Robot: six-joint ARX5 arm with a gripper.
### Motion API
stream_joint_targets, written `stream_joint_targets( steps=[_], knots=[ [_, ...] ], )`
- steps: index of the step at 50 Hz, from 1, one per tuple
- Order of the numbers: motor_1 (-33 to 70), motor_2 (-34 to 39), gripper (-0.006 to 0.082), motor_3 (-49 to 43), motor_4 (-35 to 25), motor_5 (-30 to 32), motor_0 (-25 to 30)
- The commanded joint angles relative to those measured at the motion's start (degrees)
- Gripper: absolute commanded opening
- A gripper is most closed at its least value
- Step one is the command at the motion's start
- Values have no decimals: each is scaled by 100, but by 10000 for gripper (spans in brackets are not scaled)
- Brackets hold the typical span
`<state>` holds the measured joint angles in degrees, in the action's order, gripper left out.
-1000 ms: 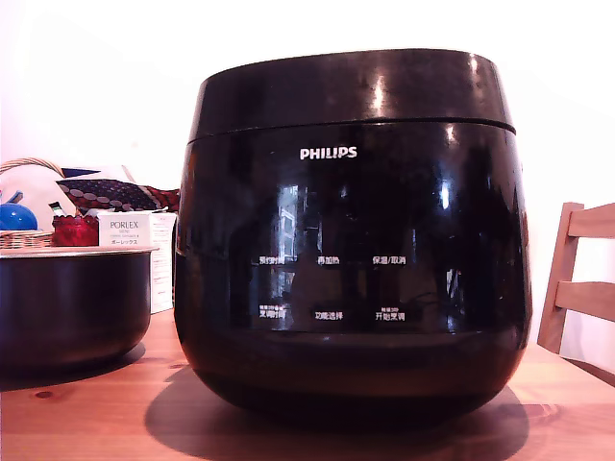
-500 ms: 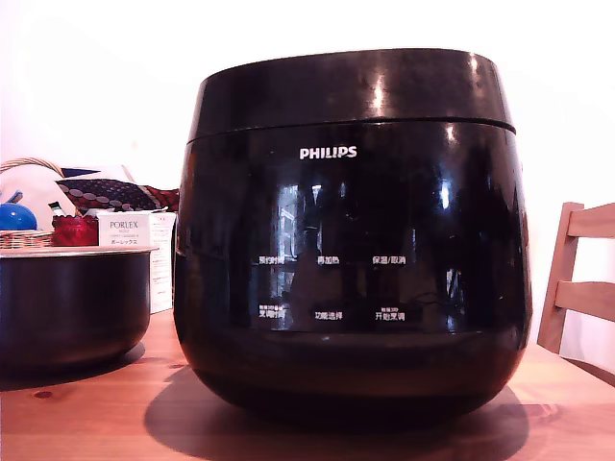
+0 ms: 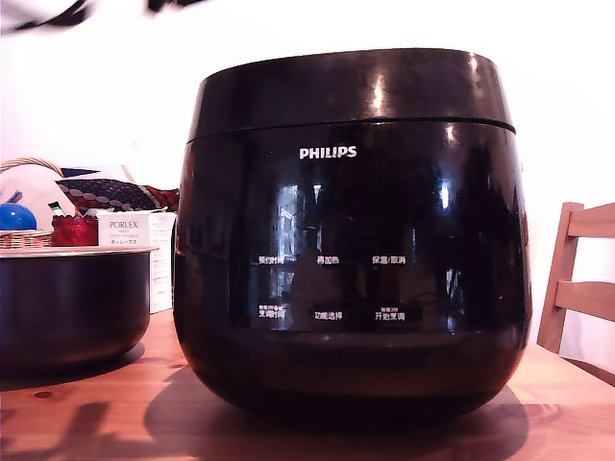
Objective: Open the rice cooker by pressing the large metal button on the top of its lid with medium force
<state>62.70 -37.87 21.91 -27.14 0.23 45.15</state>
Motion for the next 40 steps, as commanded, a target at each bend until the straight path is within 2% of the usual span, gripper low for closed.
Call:
stream_joint_targets(
  steps=[1, 17, 32, 33, 40],
  knots=[
    [262, -39, -21, 37, 66, 59, 44],
    [896, -310, -21, -219, 310, 304, 195],
    [903, -310, -21, -1110, 769, 741, 197],
    [905, -310, -21, -1150, 776, 920, 197],
    [911, -310, -21, -1508, 817, 1080, 212]
  ],
)
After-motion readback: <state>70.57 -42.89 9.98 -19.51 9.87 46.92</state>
